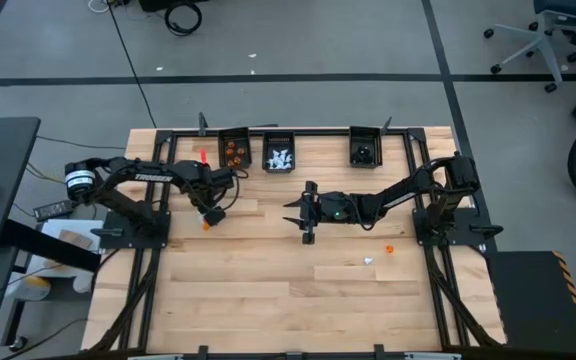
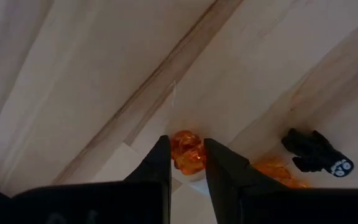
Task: Sort Halloween decoration
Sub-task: Put the orange pumpkin toy into the left black bin
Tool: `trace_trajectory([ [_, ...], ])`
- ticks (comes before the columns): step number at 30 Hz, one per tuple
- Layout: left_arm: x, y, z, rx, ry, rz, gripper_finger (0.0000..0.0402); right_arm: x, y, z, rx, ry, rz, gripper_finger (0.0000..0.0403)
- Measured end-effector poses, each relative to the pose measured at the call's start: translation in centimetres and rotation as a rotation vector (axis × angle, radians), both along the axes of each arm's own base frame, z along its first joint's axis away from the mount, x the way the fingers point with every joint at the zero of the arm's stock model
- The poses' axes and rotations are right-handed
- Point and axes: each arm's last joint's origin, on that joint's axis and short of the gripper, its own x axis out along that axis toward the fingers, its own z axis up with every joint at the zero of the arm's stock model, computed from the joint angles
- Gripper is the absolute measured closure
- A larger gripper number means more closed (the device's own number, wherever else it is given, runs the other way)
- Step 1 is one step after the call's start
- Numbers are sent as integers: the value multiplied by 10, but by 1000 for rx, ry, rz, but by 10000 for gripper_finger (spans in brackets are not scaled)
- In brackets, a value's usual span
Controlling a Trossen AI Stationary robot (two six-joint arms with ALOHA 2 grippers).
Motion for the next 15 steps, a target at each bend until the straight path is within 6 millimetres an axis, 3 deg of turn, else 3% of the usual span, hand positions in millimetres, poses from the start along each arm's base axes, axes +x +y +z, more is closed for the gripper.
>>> trace_trajectory([
  [15,0,0,0,-4,-5,-23,354,0,0,0,0,0,-1,231],
])
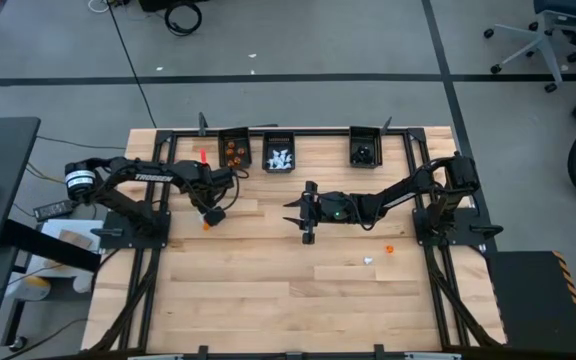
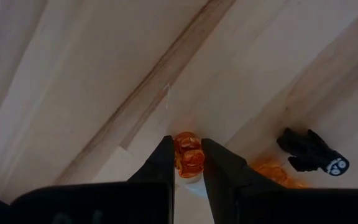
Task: Sort Halloween decoration
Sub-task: Put the orange pumpkin toy into the left black bin
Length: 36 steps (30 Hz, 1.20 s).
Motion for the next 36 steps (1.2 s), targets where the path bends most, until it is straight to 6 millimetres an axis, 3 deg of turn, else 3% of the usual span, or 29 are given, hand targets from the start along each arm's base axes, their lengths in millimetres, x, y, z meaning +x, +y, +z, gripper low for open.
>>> trace_trajectory([
  [9,0,0,2,-1,4,-28,375,0,0,0,0,0,0,231],
  [24,17,7,23,29,-57,-68,376,0,0,0,0,1,0,231],
  [36,50,29,75,334,-172,-162,373,0,0,0,0,1,0,231],
])
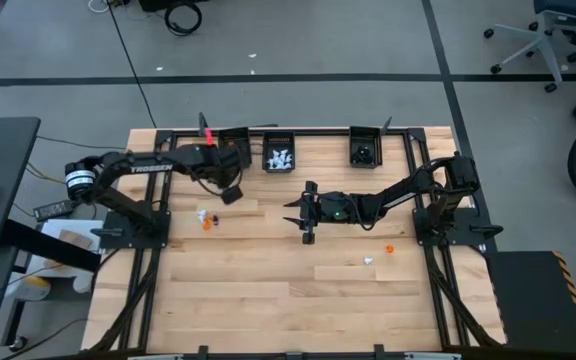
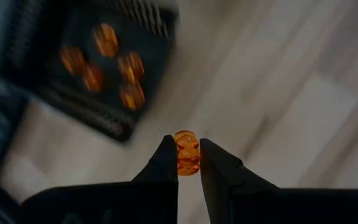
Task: Sort Halloween decoration
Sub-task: Put the orange pumpkin toy into the left black bin
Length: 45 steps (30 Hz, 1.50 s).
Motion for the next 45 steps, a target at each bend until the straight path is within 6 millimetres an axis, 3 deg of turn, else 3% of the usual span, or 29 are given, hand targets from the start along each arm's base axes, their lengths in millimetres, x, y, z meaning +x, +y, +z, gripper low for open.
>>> trace_trajectory([
  [5,6,23,6,79,-76,-14,372,0,0,0,0,0,0,231],
  [13,-1,73,-25,63,2,68,372,0,0,0,0,0,0,231],
  [21,-4,91,-41,-12,-25,68,372,0,0,0,0,0,0,231],
  [26,-5,96,-44,-30,-43,87,366,0,0,0,0,5,0,231],
  [34,-2,93,-44,-24,-47,66,300,0,0,0,0,5,0,231],
  [38,-3,92,-41,-21,-40,49,287,0,0,-1,0,6,0,231],
  [45,-12,70,-1,37,-91,-21,285,0,0,-1,0,6,0,231],
])
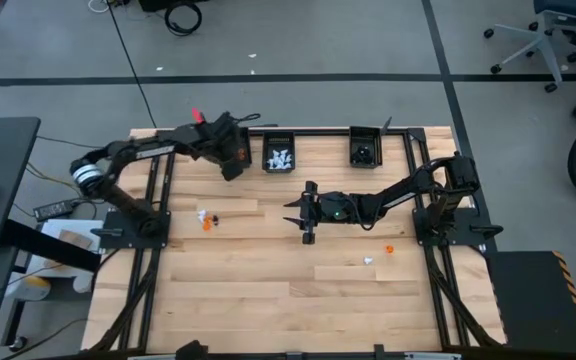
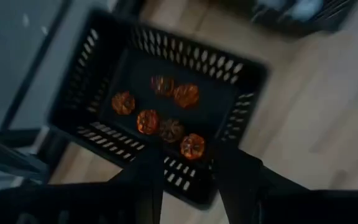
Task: Sort Halloween decoration
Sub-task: Put the orange pumpkin toy into the left black bin
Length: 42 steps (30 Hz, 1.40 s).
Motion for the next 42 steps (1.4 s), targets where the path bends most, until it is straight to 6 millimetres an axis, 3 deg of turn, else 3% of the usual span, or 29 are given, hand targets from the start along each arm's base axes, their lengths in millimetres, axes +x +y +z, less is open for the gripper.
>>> trace_trajectory([
  [4,-10,-27,28,6,-42,-23,285,0,0,0,0,0,0,231],
  [7,-18,-48,31,-68,23,-21,285,0,0,0,0,0,0,231],
  [11,-24,-77,20,-205,167,-63,285,0,0,0,0,0,0,231],
  [15,-21,-114,-3,-346,232,-223,285,0,0,0,0,0,0,231],
  [22,-25,-168,-26,-363,347,-428,285,0,0,0,2,-1,-1,231],
  [29,-25,-186,-27,-268,361,-451,285,0,0,0,3,-3,-1,231],
  [35,-27,-192,-45,-264,405,-490,283,0,0,1,3,-7,-1,231],
  [42,-23,-201,-57,-239,491,-592,254,0,0,1,3,-7,-1,231],
])
